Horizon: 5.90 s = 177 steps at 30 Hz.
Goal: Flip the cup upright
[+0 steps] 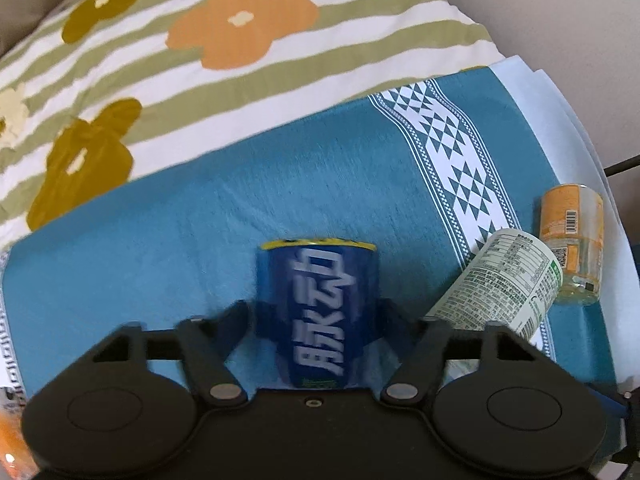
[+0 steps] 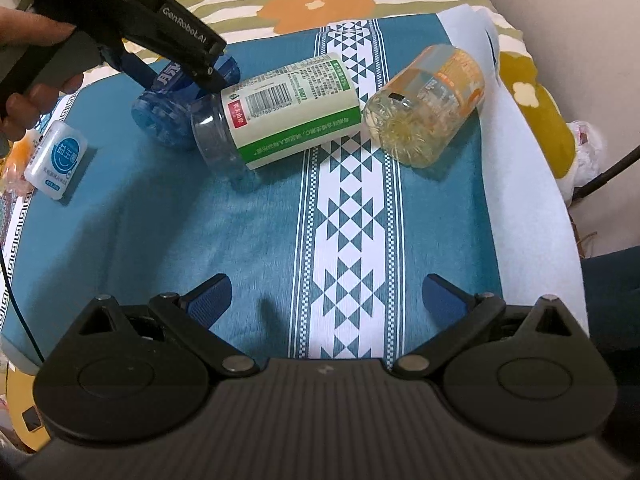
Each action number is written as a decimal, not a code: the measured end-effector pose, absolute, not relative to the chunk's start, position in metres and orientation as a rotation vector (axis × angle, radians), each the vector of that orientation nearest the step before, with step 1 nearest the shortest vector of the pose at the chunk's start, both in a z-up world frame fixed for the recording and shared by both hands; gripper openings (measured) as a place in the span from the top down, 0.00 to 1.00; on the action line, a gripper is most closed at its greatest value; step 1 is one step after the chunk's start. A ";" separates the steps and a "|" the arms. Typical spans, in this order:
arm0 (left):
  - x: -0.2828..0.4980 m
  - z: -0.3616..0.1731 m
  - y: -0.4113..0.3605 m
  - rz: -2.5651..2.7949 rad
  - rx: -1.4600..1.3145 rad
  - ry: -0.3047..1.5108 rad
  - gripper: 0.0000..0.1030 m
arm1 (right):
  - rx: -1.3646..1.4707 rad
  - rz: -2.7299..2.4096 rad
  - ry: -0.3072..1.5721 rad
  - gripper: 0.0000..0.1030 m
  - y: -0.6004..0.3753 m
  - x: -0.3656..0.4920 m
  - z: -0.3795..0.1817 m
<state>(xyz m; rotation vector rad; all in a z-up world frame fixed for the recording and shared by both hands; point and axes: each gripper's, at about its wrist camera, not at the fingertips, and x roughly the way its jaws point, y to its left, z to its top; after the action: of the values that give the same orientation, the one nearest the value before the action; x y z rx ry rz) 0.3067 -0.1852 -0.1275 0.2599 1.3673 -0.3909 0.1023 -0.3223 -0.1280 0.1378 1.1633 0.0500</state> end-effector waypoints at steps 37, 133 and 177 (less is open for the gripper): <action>0.174 -0.092 -0.081 -0.265 -0.030 1.360 0.34 | 0.104 0.045 1.080 0.00 -0.307 0.085 -0.087; 0.047 -0.071 0.061 -0.145 -0.072 1.117 0.02 | 0.411 0.230 0.979 0.29 -0.184 0.131 -0.077; 0.037 -0.105 0.053 -0.226 0.039 1.173 0.02 | 0.076 0.146 0.561 0.00 -0.133 0.041 -0.135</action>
<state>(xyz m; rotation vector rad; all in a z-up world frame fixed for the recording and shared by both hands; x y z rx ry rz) 0.0371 0.0530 -0.1053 0.0392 1.1735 -0.2260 0.0414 -0.1334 -0.1351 0.0756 0.5613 0.1464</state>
